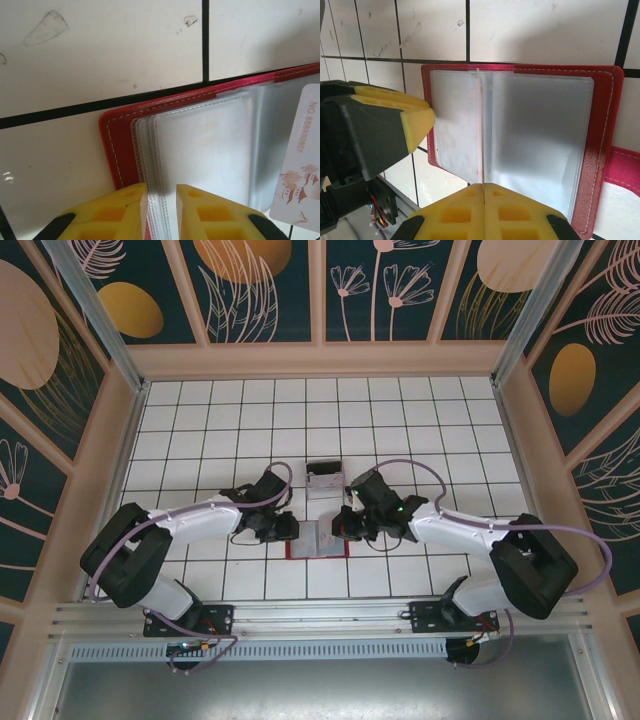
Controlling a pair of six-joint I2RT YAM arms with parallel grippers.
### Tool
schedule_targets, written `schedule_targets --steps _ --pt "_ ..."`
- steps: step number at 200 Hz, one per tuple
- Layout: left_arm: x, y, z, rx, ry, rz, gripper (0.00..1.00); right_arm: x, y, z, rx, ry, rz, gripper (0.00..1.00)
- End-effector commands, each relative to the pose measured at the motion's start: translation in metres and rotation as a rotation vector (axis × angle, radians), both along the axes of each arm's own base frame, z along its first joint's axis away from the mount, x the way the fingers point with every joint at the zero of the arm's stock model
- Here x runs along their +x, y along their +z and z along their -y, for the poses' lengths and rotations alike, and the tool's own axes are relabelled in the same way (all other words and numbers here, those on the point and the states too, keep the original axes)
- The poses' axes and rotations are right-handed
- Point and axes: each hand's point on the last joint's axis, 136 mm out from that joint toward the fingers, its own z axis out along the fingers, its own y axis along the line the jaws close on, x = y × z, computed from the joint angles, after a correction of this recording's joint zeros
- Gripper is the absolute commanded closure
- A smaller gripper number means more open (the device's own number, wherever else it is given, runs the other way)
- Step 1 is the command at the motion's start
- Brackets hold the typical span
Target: Take the credit cards out of the card holder
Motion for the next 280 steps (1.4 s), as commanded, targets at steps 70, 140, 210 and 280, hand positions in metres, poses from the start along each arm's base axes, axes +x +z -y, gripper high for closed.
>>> schedule_targets --steps 70,140,210,280 --pt "0.002 0.008 -0.006 0.006 0.017 0.037 0.74 0.034 0.032 0.021 -0.256 0.347 0.432 1.00" --pt "0.003 0.008 -0.006 0.011 0.012 0.038 0.74 0.052 0.045 0.040 -0.519 0.808 0.755 1.00" --pt "0.004 0.011 -0.007 0.011 0.023 0.047 0.74 0.056 0.065 0.036 -0.558 1.210 0.864 1.00" --pt "0.000 0.011 -0.015 0.022 0.054 0.042 0.70 0.092 0.077 0.020 -0.542 1.332 0.807 1.00"
